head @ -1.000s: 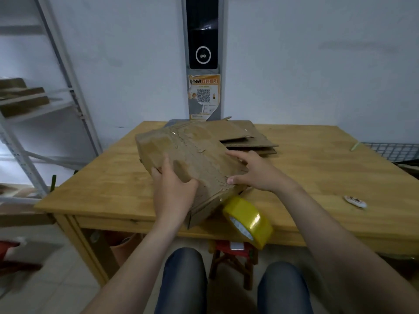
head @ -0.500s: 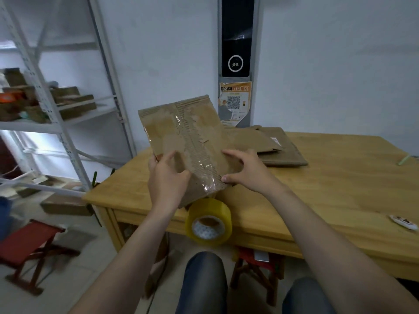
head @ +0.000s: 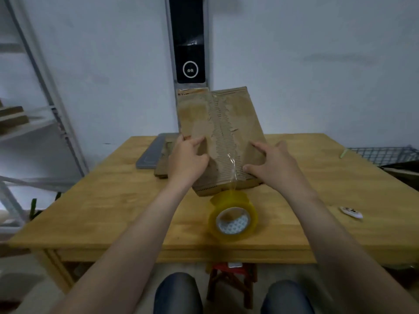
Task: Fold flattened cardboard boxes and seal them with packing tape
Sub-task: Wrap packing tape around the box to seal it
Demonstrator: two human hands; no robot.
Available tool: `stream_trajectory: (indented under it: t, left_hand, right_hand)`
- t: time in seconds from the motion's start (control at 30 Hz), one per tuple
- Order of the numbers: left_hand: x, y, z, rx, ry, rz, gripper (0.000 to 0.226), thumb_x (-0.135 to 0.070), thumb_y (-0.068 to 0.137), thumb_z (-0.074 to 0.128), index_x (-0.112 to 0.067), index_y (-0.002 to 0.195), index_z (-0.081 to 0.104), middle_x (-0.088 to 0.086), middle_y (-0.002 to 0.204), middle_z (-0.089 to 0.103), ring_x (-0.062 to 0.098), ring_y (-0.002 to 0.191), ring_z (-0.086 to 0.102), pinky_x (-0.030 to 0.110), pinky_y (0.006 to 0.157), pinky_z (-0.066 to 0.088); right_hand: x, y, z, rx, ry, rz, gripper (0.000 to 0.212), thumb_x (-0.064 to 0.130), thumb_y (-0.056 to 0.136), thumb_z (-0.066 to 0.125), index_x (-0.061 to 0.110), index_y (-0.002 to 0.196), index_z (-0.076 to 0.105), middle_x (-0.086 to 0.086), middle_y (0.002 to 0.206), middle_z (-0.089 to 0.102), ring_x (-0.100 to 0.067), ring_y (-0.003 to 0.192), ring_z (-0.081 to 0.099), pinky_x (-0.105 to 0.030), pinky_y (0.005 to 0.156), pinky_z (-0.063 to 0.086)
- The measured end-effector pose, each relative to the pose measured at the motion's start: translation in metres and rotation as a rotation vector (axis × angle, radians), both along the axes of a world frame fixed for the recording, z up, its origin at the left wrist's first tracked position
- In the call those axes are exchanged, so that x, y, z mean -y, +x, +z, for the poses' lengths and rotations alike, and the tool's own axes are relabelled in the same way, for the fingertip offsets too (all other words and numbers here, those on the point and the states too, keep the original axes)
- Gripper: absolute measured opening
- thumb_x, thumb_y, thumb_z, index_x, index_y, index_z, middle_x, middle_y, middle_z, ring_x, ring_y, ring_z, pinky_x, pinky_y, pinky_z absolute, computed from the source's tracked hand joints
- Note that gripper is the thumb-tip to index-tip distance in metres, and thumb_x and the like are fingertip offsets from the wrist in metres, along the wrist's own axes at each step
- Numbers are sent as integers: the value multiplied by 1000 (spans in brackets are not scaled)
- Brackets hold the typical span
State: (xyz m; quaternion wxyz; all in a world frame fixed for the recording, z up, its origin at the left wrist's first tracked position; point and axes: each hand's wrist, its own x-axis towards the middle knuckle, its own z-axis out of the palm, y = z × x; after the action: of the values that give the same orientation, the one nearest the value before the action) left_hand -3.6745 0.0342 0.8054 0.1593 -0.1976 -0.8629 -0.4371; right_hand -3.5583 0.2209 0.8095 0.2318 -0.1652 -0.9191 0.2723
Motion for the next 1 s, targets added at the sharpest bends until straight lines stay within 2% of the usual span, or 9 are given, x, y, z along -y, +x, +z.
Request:
stream_trajectory:
  t: [0.1,0.27,0.4,0.6,0.73,0.8,0.87,0.93,1.0]
  left_hand:
    - [-34,-22,-14,53,-77,-127,50,-26,93,70,-30,142,60,1,151,43,24,139,44,42,110,46]
    - [-70,-60,-28,141,-196,-264,67,-45,86,78,-34,147,54,4,169,12,28,154,20,49,123,27]
    - [-75,-86,-43,226,-309,-343,80,-60,72,83,-38,144,55,9,169,14,29,156,18,49,123,26]
    - [-84,-99,-64,322,-338,-360,72,-47,80,84,-34,145,55,12,171,3,24,157,8,40,122,21]
    - [-91,-105,-61,334,-359,-362,73,-45,80,84,-36,145,54,10,171,2,27,157,12,42,122,23]
    - [-92,-105,-62,334,-340,-365,72,-45,81,84,-37,146,54,9,171,2,27,157,13,42,121,23]
    - [-90,-104,-62,330,-346,-367,70,-47,83,81,-37,147,52,9,171,4,27,156,15,42,121,24]
    - [-88,-99,-61,330,-405,-360,65,-48,86,77,-36,145,54,8,169,14,28,153,23,43,120,28]
    - [-84,-88,-57,288,-426,-318,51,-46,88,76,-33,136,62,6,155,35,26,137,46,40,110,40]
  right_hand:
    - [-21,-2,-13,65,-14,-75,75,48,82,79,36,149,46,-8,131,39,-34,116,58,-37,99,47]
    - [-49,-26,-27,113,-33,-125,74,58,84,74,31,148,49,-8,141,41,-33,126,53,-41,102,46]
    - [-70,-50,-38,213,-45,-122,74,61,81,75,33,145,52,-8,145,36,-33,125,53,-38,101,46]
    - [-87,-76,-62,370,-33,-99,76,65,83,71,32,147,49,-12,153,31,-35,128,52,-48,105,48]
    - [-92,-81,-61,400,26,-90,71,61,88,68,29,148,47,-11,152,29,-36,135,42,-49,109,44]
    - [-92,-85,-56,391,147,-31,61,55,90,68,33,145,51,-6,154,30,-37,142,29,-51,114,35]
    - [-93,-90,-52,383,219,80,51,46,94,67,41,143,52,3,154,37,-35,142,28,-50,118,27]
    - [-97,-96,-52,403,237,137,46,42,96,66,44,141,55,6,151,44,-33,141,34,-51,120,23]
    - [-100,-101,-55,424,240,149,42,41,96,65,46,137,58,4,147,46,-35,138,37,-53,119,23]
